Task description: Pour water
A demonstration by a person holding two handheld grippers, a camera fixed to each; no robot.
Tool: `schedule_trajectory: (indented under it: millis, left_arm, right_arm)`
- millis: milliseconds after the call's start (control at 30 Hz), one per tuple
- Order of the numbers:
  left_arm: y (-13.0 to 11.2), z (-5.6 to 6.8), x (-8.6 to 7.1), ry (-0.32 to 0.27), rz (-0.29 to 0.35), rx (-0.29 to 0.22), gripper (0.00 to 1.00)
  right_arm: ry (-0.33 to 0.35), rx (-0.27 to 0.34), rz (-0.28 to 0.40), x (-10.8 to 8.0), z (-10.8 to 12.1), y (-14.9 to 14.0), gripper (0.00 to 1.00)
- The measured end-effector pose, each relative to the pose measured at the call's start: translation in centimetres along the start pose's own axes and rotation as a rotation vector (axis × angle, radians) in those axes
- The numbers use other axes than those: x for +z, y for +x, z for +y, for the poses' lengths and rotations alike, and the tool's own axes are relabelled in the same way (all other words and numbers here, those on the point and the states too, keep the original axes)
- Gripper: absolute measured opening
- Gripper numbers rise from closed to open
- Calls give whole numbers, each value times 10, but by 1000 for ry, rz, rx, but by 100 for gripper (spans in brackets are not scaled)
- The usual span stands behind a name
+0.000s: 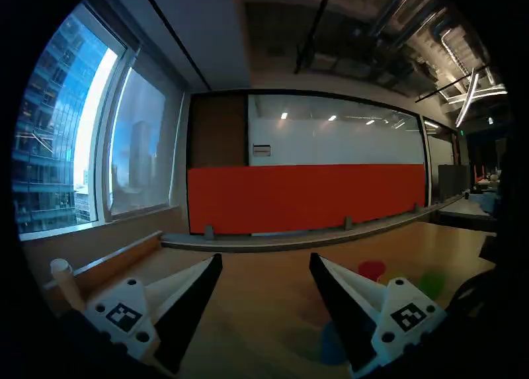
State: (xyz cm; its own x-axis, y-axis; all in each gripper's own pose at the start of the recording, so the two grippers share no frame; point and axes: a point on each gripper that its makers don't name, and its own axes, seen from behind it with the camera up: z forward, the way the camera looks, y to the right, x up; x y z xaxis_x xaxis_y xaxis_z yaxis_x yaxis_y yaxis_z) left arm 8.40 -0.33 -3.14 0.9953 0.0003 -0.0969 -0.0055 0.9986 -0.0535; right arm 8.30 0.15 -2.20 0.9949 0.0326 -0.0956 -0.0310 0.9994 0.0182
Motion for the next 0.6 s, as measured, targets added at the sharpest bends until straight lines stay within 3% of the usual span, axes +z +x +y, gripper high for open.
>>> schedule_trajectory:
  millis: [300,600]
  left_arm:
    - [-22,2,7,33,-10,6,98]
    - [-45,-3,13,70,-13,27,98]
  right_arm:
    - [1,3,-38,1,-4,-6,100]
    - [-6,-11,-68,0,-2,-8,100]
